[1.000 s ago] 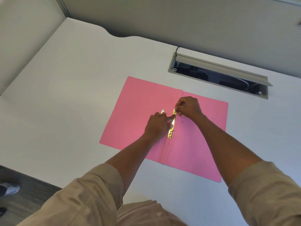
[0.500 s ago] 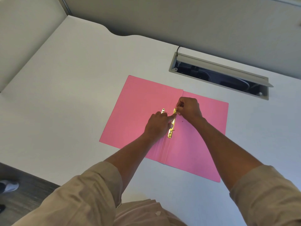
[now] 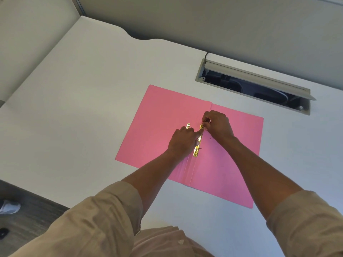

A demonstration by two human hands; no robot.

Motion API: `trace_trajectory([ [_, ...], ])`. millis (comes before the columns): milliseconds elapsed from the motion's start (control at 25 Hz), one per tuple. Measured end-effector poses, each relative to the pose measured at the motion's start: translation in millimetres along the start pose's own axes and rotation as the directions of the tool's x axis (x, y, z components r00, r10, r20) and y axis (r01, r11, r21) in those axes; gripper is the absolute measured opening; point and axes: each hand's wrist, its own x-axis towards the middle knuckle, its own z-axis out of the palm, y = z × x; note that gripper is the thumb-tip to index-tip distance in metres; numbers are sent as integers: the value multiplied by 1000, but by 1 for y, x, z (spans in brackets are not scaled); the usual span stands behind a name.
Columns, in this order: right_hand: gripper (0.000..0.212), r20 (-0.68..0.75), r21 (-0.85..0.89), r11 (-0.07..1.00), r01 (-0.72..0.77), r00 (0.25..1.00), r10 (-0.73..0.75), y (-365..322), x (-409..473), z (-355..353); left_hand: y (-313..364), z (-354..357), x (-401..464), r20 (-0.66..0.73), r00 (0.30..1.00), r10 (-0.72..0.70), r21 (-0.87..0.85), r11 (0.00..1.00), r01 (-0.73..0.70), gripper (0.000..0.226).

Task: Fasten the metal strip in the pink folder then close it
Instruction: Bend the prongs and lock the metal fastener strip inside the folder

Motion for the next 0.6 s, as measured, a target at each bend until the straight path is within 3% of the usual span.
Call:
trace_trajectory([
  [320,6,97,6,998,-59,994,58,-3,19,-4,1,-4,0,29,999,-14,-19,1000,15,48],
  [440,3,139,94,972,-216,969,202,0,26,-7,1,-5,0,42,999,-15,-46,999,17,48],
  [600,5,153,253,849,-465,885,439,-1,26,-8,1,-7,0,56,998,-20,-54,998,23,47],
])
